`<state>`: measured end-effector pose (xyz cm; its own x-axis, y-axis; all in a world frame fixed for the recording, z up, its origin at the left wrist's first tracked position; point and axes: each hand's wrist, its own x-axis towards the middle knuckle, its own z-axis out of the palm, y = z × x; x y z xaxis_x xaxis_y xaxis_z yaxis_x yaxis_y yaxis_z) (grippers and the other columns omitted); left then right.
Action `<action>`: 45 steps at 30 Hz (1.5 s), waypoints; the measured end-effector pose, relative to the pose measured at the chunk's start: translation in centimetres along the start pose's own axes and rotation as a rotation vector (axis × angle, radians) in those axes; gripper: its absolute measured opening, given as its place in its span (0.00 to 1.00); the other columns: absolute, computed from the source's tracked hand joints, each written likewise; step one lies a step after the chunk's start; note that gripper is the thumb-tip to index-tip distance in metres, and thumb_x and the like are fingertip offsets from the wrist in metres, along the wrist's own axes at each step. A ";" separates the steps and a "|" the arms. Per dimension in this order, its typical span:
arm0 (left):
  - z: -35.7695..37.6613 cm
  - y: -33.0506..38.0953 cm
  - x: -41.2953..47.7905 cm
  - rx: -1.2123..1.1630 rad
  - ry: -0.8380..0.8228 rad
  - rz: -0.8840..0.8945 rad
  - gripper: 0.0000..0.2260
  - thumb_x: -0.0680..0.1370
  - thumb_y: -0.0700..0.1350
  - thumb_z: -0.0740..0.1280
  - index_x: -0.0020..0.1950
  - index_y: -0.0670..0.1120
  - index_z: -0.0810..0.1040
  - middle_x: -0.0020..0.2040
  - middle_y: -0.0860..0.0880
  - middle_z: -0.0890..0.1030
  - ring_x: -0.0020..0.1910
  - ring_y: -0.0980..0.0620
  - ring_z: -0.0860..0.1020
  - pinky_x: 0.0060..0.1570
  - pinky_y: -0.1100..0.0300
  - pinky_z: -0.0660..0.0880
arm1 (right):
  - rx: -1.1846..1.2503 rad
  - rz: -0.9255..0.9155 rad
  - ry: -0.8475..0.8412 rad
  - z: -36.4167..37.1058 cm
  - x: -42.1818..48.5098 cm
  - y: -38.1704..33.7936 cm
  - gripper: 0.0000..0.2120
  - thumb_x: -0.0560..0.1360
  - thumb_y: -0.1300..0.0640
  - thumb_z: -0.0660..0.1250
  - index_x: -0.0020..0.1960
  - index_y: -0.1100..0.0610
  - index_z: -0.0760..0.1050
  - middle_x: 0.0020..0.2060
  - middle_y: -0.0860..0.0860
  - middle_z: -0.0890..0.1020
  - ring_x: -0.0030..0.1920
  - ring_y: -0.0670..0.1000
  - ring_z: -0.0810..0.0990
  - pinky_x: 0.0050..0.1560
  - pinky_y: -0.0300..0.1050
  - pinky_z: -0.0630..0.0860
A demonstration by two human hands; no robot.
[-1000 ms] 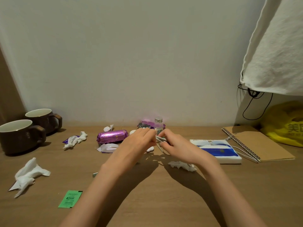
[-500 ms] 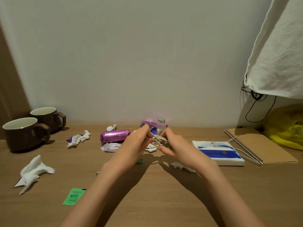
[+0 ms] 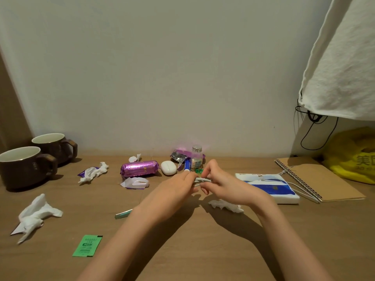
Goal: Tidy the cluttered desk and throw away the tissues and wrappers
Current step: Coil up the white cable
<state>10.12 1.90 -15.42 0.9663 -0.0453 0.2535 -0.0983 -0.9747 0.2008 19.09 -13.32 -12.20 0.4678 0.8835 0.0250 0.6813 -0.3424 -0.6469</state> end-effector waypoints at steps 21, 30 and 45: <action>1.1 0.7 0.2 -0.442 0.226 -0.221 0.12 0.82 0.51 0.52 0.49 0.46 0.69 0.40 0.48 0.75 0.38 0.50 0.74 0.35 0.59 0.67 | -0.026 0.233 0.780 -6.4 -4.9 9.4 0.11 0.79 0.54 0.63 0.60 0.51 0.78 0.55 0.45 0.80 0.54 0.45 0.77 0.51 0.41 0.74; 2.0 1.4 0.7 -0.516 0.235 -0.202 0.12 0.82 0.50 0.52 0.47 0.46 0.70 0.41 0.45 0.75 0.41 0.46 0.74 0.43 0.48 0.72 | -0.198 0.738 0.702 -8.3 -8.9 18.2 0.11 0.75 0.58 0.68 0.57 0.57 0.79 0.55 0.55 0.81 0.54 0.52 0.76 0.50 0.46 0.74; 1.6 1.3 0.6 -0.493 0.260 -0.246 0.11 0.82 0.51 0.52 0.46 0.48 0.69 0.38 0.46 0.75 0.36 0.50 0.72 0.33 0.59 0.65 | -0.078 0.341 1.115 -8.3 -7.0 11.9 0.08 0.76 0.49 0.67 0.48 0.54 0.77 0.37 0.46 0.79 0.41 0.45 0.78 0.37 0.41 0.75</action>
<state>10.99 0.27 -16.50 0.8911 0.2837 0.3543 -0.0385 -0.7306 0.6818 28.63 -26.24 -13.73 0.8420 -0.0145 0.5393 0.4396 -0.5611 -0.7014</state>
